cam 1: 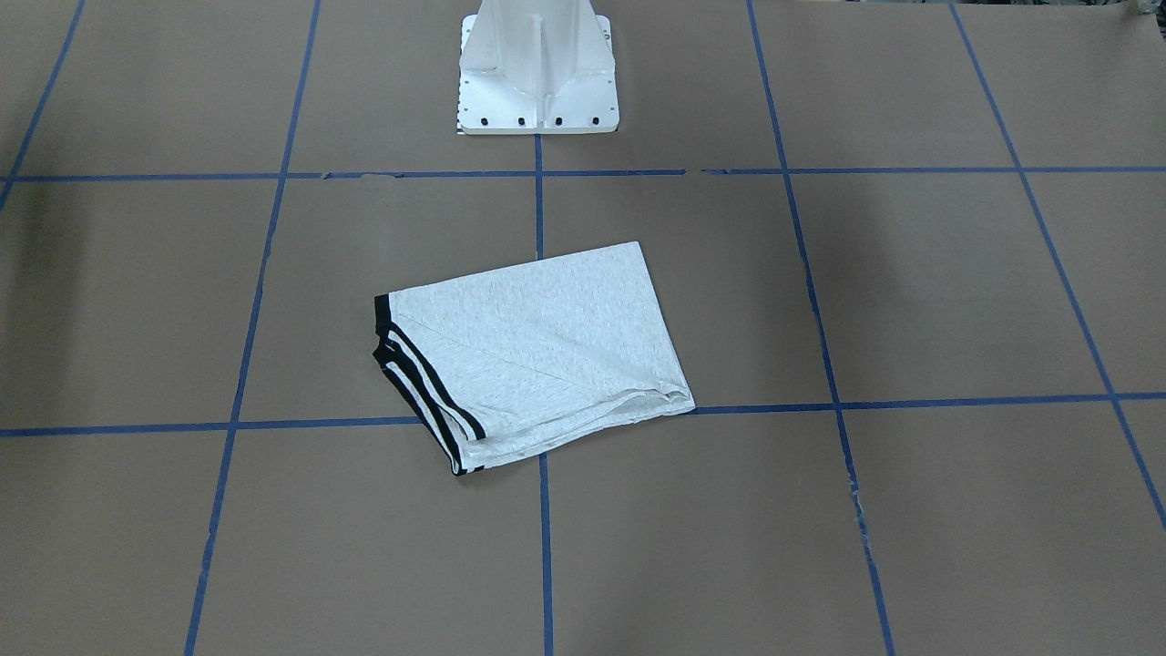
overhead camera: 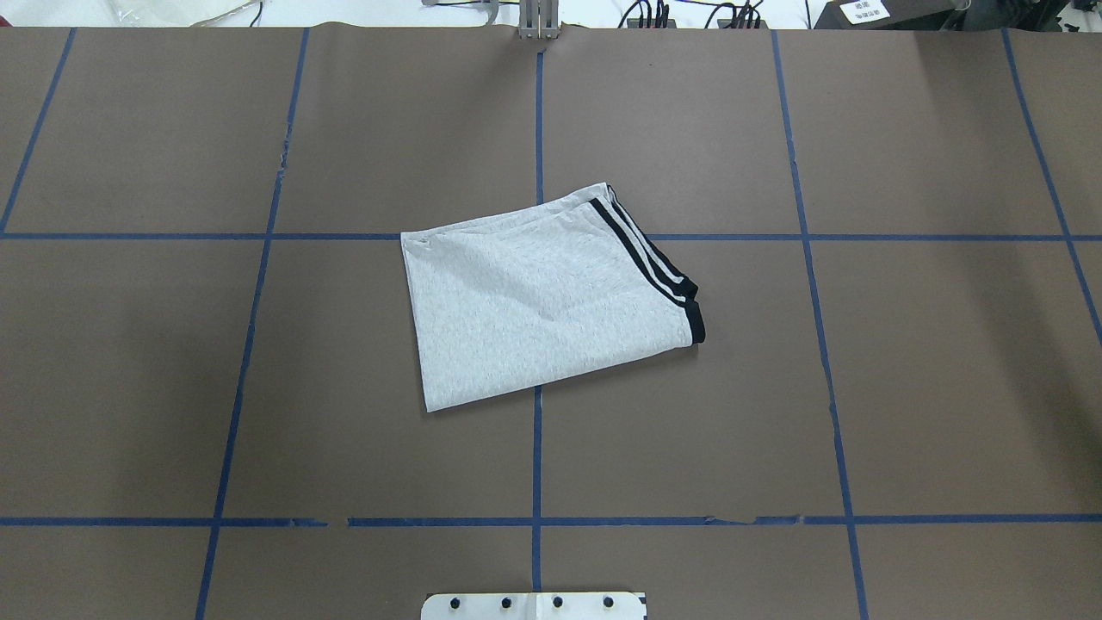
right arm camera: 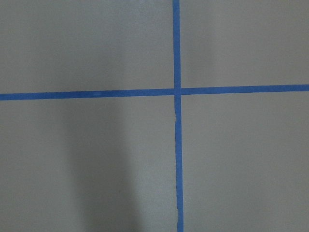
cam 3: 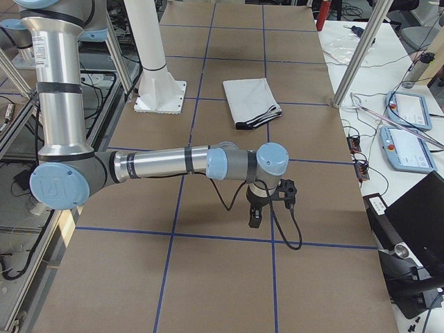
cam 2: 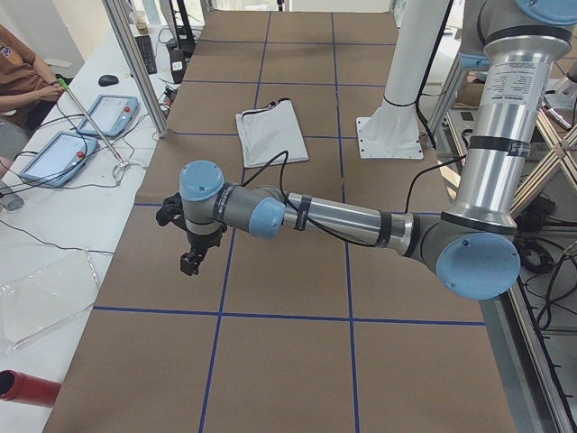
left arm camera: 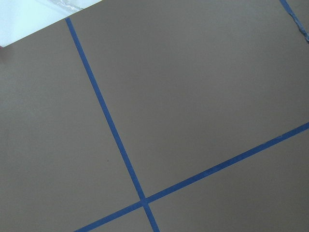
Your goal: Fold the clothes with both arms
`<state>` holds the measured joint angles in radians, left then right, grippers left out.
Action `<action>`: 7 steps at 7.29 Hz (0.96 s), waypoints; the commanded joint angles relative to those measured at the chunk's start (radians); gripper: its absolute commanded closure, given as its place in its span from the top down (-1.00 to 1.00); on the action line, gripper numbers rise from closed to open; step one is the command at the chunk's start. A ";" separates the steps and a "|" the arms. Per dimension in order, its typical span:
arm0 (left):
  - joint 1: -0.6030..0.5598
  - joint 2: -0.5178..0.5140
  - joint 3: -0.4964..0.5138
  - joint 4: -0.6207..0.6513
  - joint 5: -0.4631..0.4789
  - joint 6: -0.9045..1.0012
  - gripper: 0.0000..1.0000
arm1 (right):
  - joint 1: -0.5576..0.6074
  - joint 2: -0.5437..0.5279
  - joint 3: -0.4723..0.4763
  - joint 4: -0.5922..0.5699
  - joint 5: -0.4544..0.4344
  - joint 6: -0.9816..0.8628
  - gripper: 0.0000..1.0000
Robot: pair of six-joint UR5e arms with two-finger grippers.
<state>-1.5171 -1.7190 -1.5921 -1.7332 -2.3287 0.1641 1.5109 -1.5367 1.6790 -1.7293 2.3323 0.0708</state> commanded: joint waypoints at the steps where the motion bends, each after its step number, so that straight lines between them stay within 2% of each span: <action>1: 0.002 0.004 -0.014 -0.008 0.005 -0.001 1.00 | -0.001 0.001 -0.001 0.001 0.004 0.001 1.00; 7: -0.002 0.021 -0.005 -0.002 0.005 -0.002 1.00 | 0.000 0.001 -0.013 -0.001 0.004 0.003 1.00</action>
<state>-1.5181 -1.7007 -1.6020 -1.7358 -2.3280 0.1638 1.5102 -1.5334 1.6677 -1.7303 2.3358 0.0736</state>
